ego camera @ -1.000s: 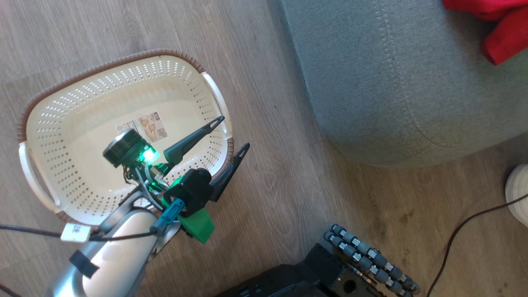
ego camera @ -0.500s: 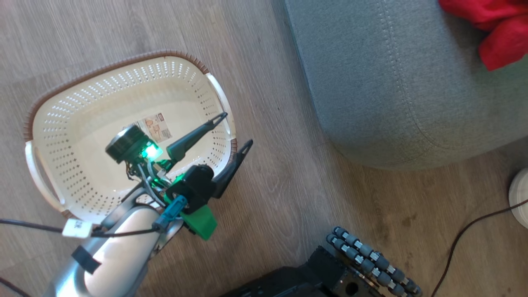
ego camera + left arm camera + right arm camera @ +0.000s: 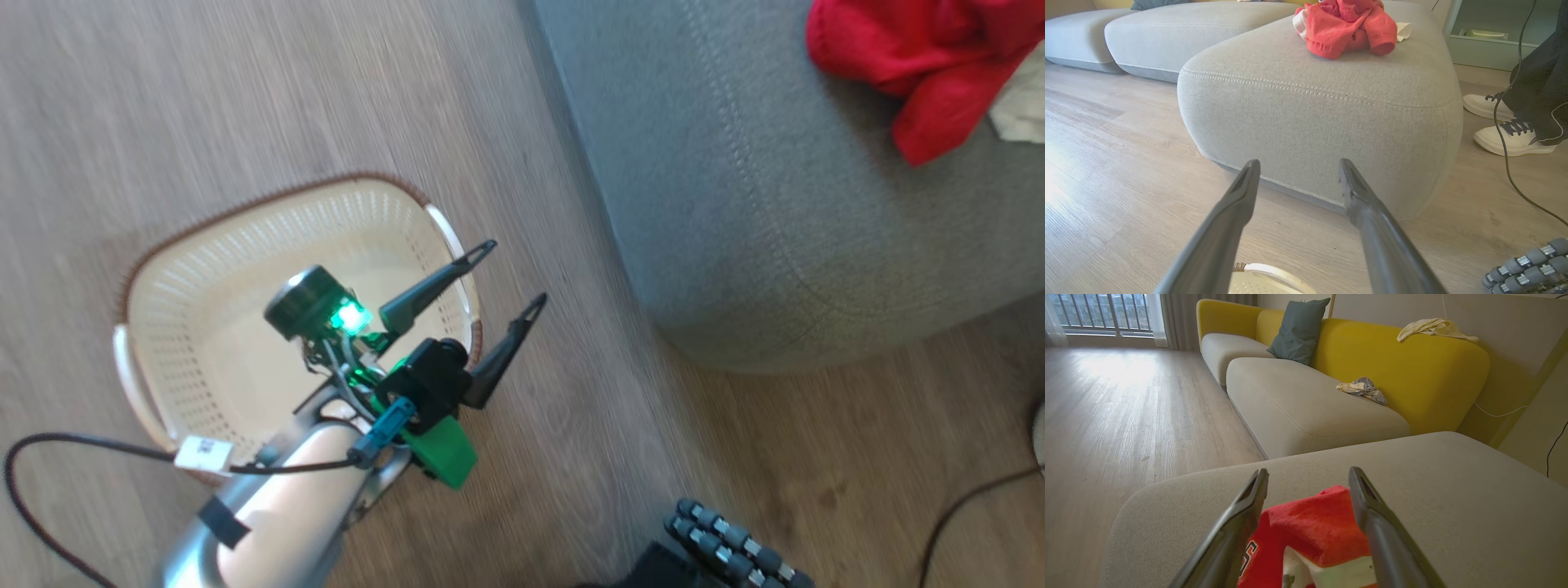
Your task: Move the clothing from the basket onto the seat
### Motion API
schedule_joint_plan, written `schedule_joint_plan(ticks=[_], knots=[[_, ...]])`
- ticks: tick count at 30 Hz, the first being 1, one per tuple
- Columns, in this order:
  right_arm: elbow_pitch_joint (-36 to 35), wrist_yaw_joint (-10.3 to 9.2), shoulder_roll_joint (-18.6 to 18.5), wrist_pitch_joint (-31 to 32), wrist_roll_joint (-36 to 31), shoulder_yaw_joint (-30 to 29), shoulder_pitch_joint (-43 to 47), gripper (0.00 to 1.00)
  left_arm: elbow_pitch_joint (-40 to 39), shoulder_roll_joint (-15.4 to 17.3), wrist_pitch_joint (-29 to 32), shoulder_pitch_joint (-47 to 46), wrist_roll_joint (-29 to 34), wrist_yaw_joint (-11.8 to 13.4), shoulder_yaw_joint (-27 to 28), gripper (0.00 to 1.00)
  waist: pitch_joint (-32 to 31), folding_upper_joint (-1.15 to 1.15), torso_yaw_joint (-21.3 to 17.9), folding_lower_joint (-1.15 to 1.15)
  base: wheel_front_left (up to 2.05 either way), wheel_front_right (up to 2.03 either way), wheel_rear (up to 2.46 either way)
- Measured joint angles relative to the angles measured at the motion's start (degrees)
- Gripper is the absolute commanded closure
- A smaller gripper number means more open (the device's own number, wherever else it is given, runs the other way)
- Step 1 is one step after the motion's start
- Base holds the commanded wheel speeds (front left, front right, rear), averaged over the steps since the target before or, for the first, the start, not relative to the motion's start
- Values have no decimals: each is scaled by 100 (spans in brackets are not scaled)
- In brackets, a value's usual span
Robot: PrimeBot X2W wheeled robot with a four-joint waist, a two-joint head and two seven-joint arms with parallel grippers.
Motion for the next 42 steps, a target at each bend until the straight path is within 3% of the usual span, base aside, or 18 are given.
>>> schedule_joint_plan(ticks=[9, 19, 29, 37, 42], knots=[[-937, 0, -13, 0, 342, 591, 772, 0, 56, -396, 0, 322, -190, 179, 87, 0, -836, 0, 164, 0, 0, 0, 0], [-2855, 0, -163, -16, 1468, 1717, 1780, 0, 91, -666, 0, 690, -342, 364, 730, 0, -1733, 0, 523, 0, 0, 0, 0], [-4166, 0, -90, -15, 1968, 2213, 3383, 0, 114, -817, 0, 1137, -315, 876, 1602, 0, -2279, 0, 1150, 0, 0, 0, 0], [-4554, 0, 557, -15, 1926, 2092, 4797, 0, 196, -1005, 0, 1586, -223, 1503, 2241, 0, -2646, 0, 1717, 0, 0, 0, 0], [-4714, 0, 991, -15, 1782, 2078, 5531, 0, 178, -1083, 0, 1935, -278, 1586, 2514, 0, -2861, 0, 1979, 0, 0, 0, 0]])
